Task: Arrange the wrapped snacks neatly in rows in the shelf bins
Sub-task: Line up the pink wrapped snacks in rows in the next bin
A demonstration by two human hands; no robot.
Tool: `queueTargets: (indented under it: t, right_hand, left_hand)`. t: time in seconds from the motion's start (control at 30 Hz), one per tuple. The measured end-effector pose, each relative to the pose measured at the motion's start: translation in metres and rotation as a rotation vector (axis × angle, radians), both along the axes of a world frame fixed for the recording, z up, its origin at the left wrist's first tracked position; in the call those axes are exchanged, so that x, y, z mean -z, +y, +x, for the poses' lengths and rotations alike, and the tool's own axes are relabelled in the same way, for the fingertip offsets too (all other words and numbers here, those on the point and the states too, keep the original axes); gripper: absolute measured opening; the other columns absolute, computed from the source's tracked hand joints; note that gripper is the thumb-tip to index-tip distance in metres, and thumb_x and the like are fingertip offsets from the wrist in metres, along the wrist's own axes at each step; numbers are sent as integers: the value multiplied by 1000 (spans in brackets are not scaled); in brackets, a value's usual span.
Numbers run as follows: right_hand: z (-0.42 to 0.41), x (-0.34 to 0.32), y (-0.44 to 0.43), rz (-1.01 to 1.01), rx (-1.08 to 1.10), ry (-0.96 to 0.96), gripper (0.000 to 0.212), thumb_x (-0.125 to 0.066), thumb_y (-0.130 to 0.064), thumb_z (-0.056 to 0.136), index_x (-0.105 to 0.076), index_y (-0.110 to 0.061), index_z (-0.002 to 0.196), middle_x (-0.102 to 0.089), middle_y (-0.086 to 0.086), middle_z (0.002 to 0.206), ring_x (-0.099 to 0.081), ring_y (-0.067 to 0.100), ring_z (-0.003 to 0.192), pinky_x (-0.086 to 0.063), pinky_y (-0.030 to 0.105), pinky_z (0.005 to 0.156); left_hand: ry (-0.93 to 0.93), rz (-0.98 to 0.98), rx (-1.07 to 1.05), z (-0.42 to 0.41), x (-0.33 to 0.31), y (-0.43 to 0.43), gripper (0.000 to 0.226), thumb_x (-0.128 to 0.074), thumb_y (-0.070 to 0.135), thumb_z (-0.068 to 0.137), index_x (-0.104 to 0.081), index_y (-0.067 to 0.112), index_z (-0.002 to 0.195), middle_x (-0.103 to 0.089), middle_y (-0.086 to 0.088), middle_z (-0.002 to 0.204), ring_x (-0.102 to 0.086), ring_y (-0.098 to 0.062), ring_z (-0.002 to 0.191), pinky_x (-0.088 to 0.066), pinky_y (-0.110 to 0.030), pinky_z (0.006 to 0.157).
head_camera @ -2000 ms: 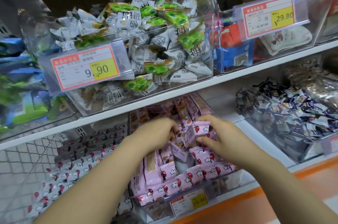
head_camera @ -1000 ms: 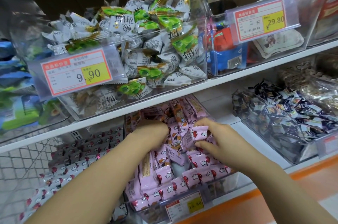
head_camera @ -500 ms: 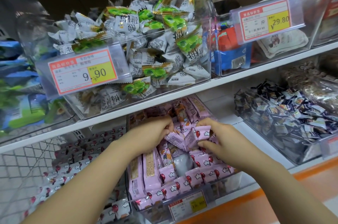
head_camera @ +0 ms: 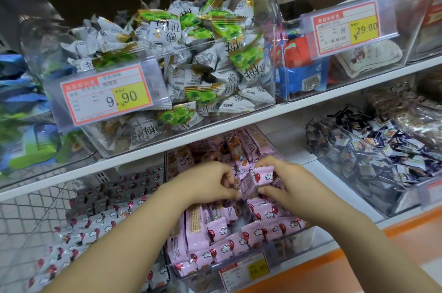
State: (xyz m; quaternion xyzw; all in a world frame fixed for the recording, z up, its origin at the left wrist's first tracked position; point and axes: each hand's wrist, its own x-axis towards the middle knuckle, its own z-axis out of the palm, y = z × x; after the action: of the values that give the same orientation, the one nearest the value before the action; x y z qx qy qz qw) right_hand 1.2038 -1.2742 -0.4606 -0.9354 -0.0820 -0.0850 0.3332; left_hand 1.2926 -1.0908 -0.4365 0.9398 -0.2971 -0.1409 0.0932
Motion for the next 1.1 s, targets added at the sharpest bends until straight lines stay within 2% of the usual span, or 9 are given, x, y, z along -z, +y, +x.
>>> queueTargets:
  t: [0.13,0.27,0.47,0.57,0.67,0.77,0.83,1.0,1.1]
  right_hand:
    - [0,0,-1,-1,-7,-8,33,-63,-29,87,-48,-38,115,-66,-1,96,-57,16,91,-48,36,81]
    - [-2,-3,0,-1,-9,-9,31,-63,-28,88,-49,-37,114,-66,-4,98,-57,14,91,-47,33,81]
    - [-3,-5,1,-5,-17,-22,29,-63,-27,88,-45,-41,107,-59,-17,84,-50,-1,76,-42,17,67]
    - [-3,-6,1,4,-6,-6,30,-63,-28,88,-47,-40,110,-65,-9,96,-56,9,87,-47,28,78]
    - [-4,-6,1,-5,-12,-10,31,-62,-29,89,-47,-38,114,-62,-10,90,-52,7,81,-44,26,73]
    - [-5,-7,1,1,-18,-14,29,-63,-28,88,-47,-39,110,-62,-10,89,-52,9,81,-44,27,74]
    - [-4,-7,1,8,-16,-9,29,-63,-27,88,-49,-38,110,-65,-7,93,-55,11,86,-46,29,77]
    - [-1,-7,2,-32,-12,-1,29,-62,-29,89,-49,-33,114,-57,-10,76,-50,5,73,-42,22,67]
    - [1,-6,4,-90,-4,-16,36,-61,-34,89,-47,-32,123,-60,-3,86,-52,16,89,-41,29,75]
  left_hand:
    - [40,141,22,-3,-1,1,36,-76,51,70,-57,29,90,-59,13,90,-53,-7,77,-42,-25,63]
    - [65,247,6,-5,-2,-2,42,-78,53,66,-60,26,93,-62,7,89,-53,-11,76,-44,-29,66]
    - [21,354,-17,-5,-7,-5,47,-72,56,71,-66,11,85,-55,3,71,-50,-16,65,-41,-28,60]
    - [-7,425,-2,-6,-6,-5,45,-69,56,75,-69,13,86,-59,3,75,-57,-18,71,-47,-29,64]
    - [-30,443,6,-8,-3,-6,35,-69,48,78,-72,16,92,-67,1,88,-63,-21,83,-54,-33,74]
    - [-29,365,-17,-8,-4,-7,19,-66,32,83,-69,14,86,-66,0,89,-61,-20,83,-51,-29,73]
    - [-64,250,-45,-7,-7,-8,9,-57,21,89,-61,15,83,-60,-2,85,-54,-19,79,-41,-25,66]
    - [-240,6,-85,-3,-4,-11,13,-41,20,99,-48,9,99,-51,-6,89,-44,-18,78,-28,-28,64]
    - [-236,-89,-98,-1,1,-17,7,-43,21,99,-43,15,94,-56,-9,90,-47,-19,78,-33,-29,64]
